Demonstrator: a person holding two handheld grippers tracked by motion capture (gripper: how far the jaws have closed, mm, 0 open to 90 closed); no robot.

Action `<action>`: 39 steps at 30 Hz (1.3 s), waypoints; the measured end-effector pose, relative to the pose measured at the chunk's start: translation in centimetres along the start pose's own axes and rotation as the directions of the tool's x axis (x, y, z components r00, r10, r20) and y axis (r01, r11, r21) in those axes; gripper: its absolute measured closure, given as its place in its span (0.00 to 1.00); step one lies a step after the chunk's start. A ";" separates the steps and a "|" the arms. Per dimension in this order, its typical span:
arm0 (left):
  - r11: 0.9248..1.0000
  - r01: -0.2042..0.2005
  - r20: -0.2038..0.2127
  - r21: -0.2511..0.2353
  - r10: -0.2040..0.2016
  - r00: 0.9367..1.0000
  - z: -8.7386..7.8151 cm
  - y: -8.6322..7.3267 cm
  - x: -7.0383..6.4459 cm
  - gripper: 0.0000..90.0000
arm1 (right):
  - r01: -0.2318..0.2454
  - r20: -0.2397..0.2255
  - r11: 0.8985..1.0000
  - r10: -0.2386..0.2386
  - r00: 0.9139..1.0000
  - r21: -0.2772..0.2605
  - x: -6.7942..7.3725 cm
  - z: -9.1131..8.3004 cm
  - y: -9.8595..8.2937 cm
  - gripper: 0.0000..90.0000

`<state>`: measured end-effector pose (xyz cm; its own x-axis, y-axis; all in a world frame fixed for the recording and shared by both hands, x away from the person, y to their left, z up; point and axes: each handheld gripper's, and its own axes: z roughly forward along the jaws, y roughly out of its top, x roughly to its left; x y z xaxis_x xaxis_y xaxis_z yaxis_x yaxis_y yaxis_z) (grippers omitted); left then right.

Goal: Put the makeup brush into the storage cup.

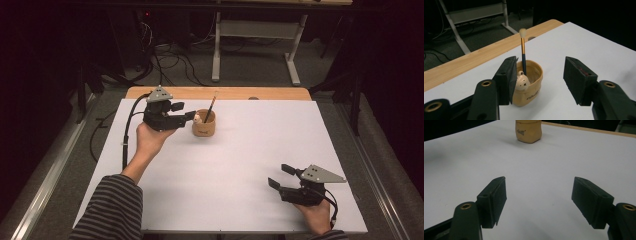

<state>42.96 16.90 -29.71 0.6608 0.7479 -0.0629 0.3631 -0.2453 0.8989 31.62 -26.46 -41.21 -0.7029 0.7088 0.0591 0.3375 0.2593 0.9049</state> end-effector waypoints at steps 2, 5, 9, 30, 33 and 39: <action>1.000 0.006 0.001 -0.007 -0.006 1.000 -0.2 -0.1 -0.1 0.50 | -0.001 0.001 1.000 0.001 1.000 0.000 0.0 0.0 0.0 0.33; 1.000 0.002 0.003 -0.009 -0.002 1.000 -0.7 -0.3 -0.1 0.50 | 0.000 0.000 1.000 0.000 1.000 0.002 0.0 0.0 0.0 0.33; 1.000 0.008 0.003 -0.014 -0.008 1.000 -1.0 -0.4 -0.1 0.50 | -0.001 0.000 1.000 0.001 1.000 0.001 0.0 0.0 0.0 0.33; 0.999 0.032 0.003 -0.039 -0.032 0.999 -3.5 -2.0 0.0 0.49 | 0.002 0.000 1.000 -0.002 1.000 0.002 0.1 0.0 0.0 0.33; 0.998 0.039 0.002 -0.044 -0.039 0.999 -3.8 -2.2 0.1 0.49 | 0.003 0.001 1.000 -0.003 1.000 0.004 0.1 0.1 0.0 0.33; 0.997 0.048 0.000 -0.053 -0.048 0.999 -4.5 -2.6 0.2 0.49 | 0.002 0.001 1.000 -0.002 1.000 0.003 0.1 0.1 0.0 0.33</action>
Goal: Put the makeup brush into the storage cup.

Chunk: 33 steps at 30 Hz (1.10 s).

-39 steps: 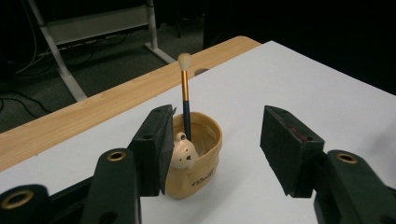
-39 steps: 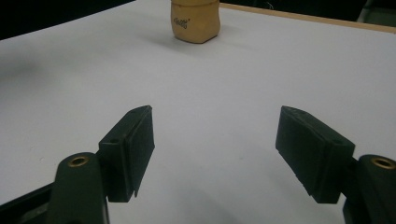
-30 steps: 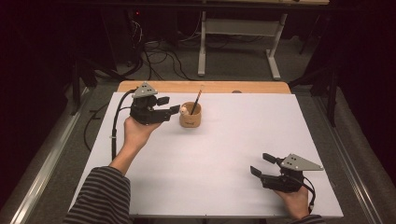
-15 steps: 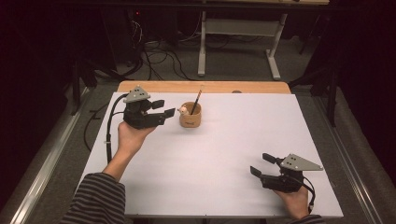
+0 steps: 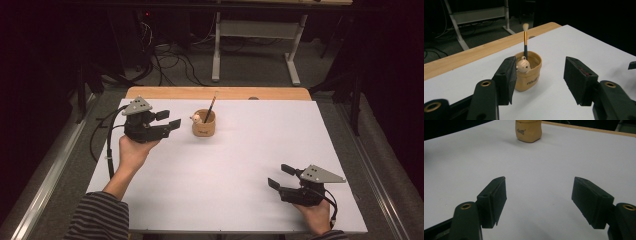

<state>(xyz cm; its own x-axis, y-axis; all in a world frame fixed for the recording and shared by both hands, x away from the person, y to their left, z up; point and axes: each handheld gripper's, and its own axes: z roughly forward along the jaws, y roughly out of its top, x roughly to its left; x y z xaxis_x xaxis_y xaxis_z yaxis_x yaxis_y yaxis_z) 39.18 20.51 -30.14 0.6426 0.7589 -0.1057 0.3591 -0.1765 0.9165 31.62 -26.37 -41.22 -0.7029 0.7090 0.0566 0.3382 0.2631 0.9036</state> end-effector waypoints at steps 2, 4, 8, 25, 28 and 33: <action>1.000 -0.001 -0.004 -0.004 0.001 1.000 -0.3 -0.2 0.0 0.49 | 0.000 0.000 1.000 0.000 1.000 0.000 0.0 0.0 0.0 0.33; 1.000 0.001 -0.005 -0.009 -0.001 1.000 -0.6 -0.4 0.0 0.49 | -0.003 0.000 1.000 0.003 1.000 0.000 0.0 0.0 0.0 0.33; 1.000 0.001 -0.005 -0.005 -0.001 1.000 -1.0 -0.8 -0.1 0.49 | -0.003 0.001 1.000 0.003 1.000 0.000 0.0 0.0 0.0 0.33; 0.999 0.036 0.000 -0.020 -0.036 0.999 -2.4 -2.4 0.0 0.49 | -0.007 0.002 1.000 0.007 1.000 0.005 0.0 0.0 0.0 0.33; 0.999 0.040 -0.001 -0.021 -0.040 0.999 -2.7 -2.7 0.1 0.49 | -0.005 0.002 1.000 0.005 1.000 0.003 0.0 0.0 0.0 0.33; 0.999 0.047 -0.002 -0.027 -0.047 0.999 -3.1 -3.0 0.1 0.49 | -0.008 0.002 1.000 0.008 1.000 0.003 0.0 0.0 0.0 0.33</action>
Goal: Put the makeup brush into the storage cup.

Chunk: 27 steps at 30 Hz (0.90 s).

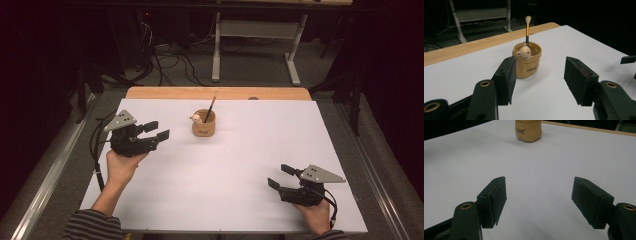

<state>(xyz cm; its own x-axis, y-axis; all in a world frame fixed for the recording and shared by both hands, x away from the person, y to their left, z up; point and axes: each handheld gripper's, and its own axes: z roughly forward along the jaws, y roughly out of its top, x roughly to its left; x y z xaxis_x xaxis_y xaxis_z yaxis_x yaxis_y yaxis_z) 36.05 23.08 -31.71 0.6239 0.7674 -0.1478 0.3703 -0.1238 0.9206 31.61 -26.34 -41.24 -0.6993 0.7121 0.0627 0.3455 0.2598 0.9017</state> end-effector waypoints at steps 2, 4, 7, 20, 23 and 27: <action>1.000 0.002 0.000 -0.001 -0.002 1.000 -0.2 -0.1 0.0 0.49 | 0.002 0.000 1.000 -0.002 1.000 -0.002 0.0 0.0 0.0 0.33; 1.000 0.003 -0.001 -0.001 -0.003 1.000 -0.3 -0.2 0.0 0.49 | 0.004 0.000 1.000 -0.004 1.000 -0.001 -0.1 0.0 0.0 0.33; 1.000 0.008 0.002 -0.002 -0.008 1.000 -0.4 -0.4 0.0 0.48 | 0.005 -0.001 1.000 -0.005 1.000 -0.004 -0.1 0.1 0.0 0.33; 1.000 0.024 0.012 0.008 -0.024 1.000 -0.8 -1.7 -0.2 0.48 | 0.000 -0.001 1.000 0.000 1.000 -0.003 0.0 0.0 0.0 0.33; 1.000 0.026 0.009 0.009 -0.026 1.000 -0.9 -2.0 -0.2 0.48 | 0.002 -0.001 1.000 -0.002 1.000 -0.002 0.0 0.0 0.0 0.33; 1.000 0.024 0.005 0.009 -0.024 1.000 -1.0 -2.3 -0.3 0.48 | 0.004 -0.001 1.000 -0.004 1.000 0.000 0.0 0.0 0.0 0.33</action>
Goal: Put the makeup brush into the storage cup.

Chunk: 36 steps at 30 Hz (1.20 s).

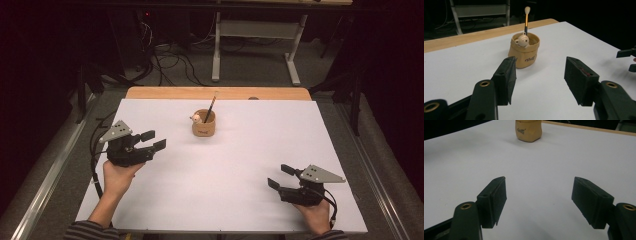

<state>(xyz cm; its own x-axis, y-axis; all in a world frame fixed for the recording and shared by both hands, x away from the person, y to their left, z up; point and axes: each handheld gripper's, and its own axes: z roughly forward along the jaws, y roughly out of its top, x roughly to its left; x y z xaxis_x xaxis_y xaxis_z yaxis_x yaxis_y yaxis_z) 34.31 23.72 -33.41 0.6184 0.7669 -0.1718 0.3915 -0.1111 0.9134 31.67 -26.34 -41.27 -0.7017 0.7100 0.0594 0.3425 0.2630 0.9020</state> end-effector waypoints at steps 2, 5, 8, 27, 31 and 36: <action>1.000 -0.001 -0.001 -0.001 0.001 1.000 -0.1 -0.1 0.0 0.48 | 0.001 0.001 1.000 -0.001 1.000 -0.002 0.0 0.0 0.0 0.33; 1.000 -0.003 -0.002 -0.001 0.003 1.000 -0.1 -0.3 -0.2 0.48 | 0.001 0.001 1.000 -0.001 1.000 -0.001 0.0 0.0 0.0 0.33; 1.000 -0.003 -0.003 -0.003 0.003 1.000 -0.3 -0.6 -0.3 0.48 | 0.003 0.001 1.000 -0.003 1.000 -0.002 0.0 0.0 0.0 0.33; 1.000 0.017 0.004 0.010 -0.017 1.000 -0.4 -2.4 -0.5 0.48 | -0.001 0.002 1.000 0.001 1.000 0.003 0.1 0.0 0.0 0.33; 1.000 0.022 0.000 0.011 -0.022 1.000 -0.4 -2.9 -0.6 0.48 | 0.001 0.002 1.000 -0.001 1.000 0.003 0.1 0.0 0.0 0.33; 0.999 0.034 -0.003 0.020 -0.034 0.999 -0.1 -3.6 -0.5 0.48 | 0.000 0.001 1.000 0.000 1.000 0.004 0.1 0.0 0.0 0.33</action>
<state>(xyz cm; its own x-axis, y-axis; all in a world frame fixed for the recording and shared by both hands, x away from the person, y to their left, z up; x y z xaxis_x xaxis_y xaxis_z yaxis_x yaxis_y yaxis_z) 32.52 23.79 -36.59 0.6028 0.7721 -0.2012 0.4256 -0.0979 0.8996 31.63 -26.27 -41.27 -0.7009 0.7109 0.0585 0.3447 0.2657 0.9003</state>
